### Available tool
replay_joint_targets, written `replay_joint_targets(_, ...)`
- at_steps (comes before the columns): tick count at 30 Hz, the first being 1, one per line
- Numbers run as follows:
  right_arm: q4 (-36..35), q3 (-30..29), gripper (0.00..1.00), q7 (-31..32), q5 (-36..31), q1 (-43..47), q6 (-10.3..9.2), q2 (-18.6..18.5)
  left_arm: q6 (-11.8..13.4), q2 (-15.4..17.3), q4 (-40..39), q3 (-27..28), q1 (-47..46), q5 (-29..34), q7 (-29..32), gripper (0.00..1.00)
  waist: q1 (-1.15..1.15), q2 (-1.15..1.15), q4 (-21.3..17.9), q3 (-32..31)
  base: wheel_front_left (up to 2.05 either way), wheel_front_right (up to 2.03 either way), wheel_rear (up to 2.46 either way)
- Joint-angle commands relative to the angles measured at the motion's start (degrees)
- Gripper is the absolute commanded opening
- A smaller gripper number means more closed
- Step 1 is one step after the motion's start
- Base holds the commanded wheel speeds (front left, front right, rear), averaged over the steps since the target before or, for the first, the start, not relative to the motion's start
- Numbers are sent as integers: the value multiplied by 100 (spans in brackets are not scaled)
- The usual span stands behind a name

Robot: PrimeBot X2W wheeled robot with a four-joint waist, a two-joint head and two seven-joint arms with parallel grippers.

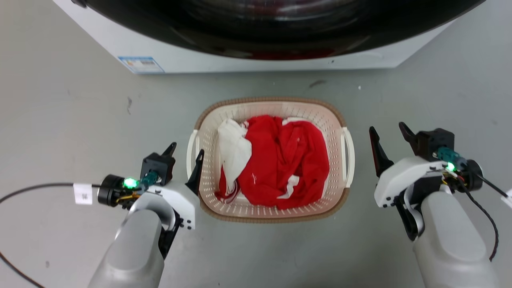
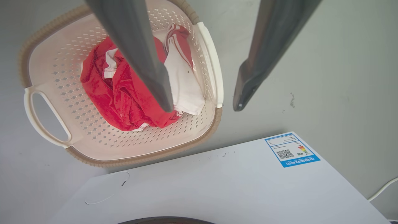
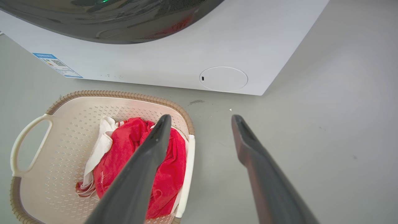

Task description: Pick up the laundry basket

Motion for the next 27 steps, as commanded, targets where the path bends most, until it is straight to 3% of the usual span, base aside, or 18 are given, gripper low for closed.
replay_joint_targets(1, 83, 14, 100, -30, -11, -94, -2, 2, 1, 6, 51, -28, -80, -38, -14, 100, -1, 0, 0, 210, 0, 0, 0)
replay_joint_targets(9, 1182, -10, 100, -139, -74, -802, -2, 0, -2, 135, 858, -296, -814, -204, -14, 100, -1, 0, 58, 697, 0, 0, 0)
replay_joint_targets(17, 2022, 331, 100, -89, 209, -1324, -2, 0, -3, 97, 1450, -533, -1391, -179, -14, 100, -1, 0, 163, 987, 0, 0, 0)
replay_joint_targets(27, 2785, 87, 100, 137, -77, -1863, -2, 0, -3, -59, 2235, -870, -1988, -230, 63, 100, -1, 0, 249, 1307, 0, 0, 0)
